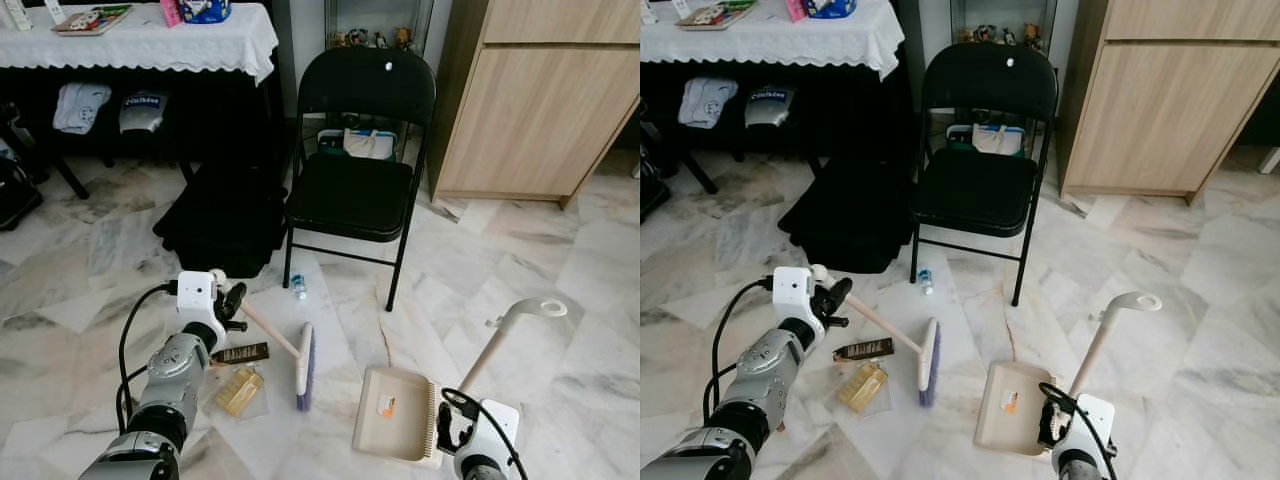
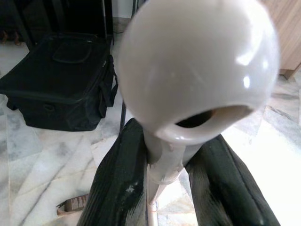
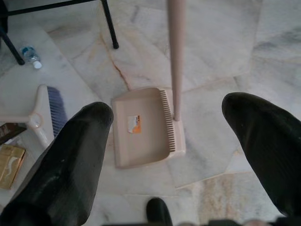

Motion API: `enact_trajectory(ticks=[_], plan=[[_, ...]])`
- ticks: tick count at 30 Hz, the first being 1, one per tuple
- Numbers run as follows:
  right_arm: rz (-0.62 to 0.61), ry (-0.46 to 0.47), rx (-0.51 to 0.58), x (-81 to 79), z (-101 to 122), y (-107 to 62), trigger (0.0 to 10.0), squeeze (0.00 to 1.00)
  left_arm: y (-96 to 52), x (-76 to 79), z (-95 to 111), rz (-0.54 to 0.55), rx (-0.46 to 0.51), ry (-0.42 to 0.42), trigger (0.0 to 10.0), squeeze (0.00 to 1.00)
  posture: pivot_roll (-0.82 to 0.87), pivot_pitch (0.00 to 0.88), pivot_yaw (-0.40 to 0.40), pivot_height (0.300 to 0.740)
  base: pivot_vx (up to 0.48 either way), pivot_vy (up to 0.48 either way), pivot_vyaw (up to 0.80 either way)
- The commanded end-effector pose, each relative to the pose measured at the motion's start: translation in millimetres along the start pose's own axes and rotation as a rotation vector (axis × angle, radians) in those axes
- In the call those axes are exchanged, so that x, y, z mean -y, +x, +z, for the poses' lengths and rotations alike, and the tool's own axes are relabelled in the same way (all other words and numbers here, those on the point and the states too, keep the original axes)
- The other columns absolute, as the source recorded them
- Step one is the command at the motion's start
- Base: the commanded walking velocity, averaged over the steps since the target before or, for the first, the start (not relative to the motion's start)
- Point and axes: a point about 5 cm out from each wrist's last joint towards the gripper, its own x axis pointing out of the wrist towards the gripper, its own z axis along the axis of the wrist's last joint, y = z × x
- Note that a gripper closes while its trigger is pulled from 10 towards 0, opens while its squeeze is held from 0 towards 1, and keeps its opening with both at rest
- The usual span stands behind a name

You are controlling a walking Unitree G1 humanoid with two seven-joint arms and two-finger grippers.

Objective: Sweep floor

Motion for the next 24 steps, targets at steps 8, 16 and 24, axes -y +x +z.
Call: enact_trajectory(ticks=[8,16,24], plan=[[-0.007,-0.010,-0.004,0.7,-2.4,-1.4,10.0,0.00,-0.7,-3.3,2.8,0.025,0.024,-0.005,10.0,0.00,-0.01,0.083,0.054,0.740,0.000,-0.231,0.00],[-0.016,-0.032,0.052,1.4,1.9,-2.3,10.0,0.00,-1.5,-4.6,2.6,0.027,0.023,-0.005,10.0,0.00,-0.02,0.087,0.059,0.740,0.000,0.000,0.00],[0.057,-0.107,0.115,-2.3,9.0,-2.0,10.0,0.00,-1.2,-3.4,2.1,0.025,0.021,-0.005,10.0,0.00,-0.01,0.087,0.056,0.740,0.000,0.000,0.00]])
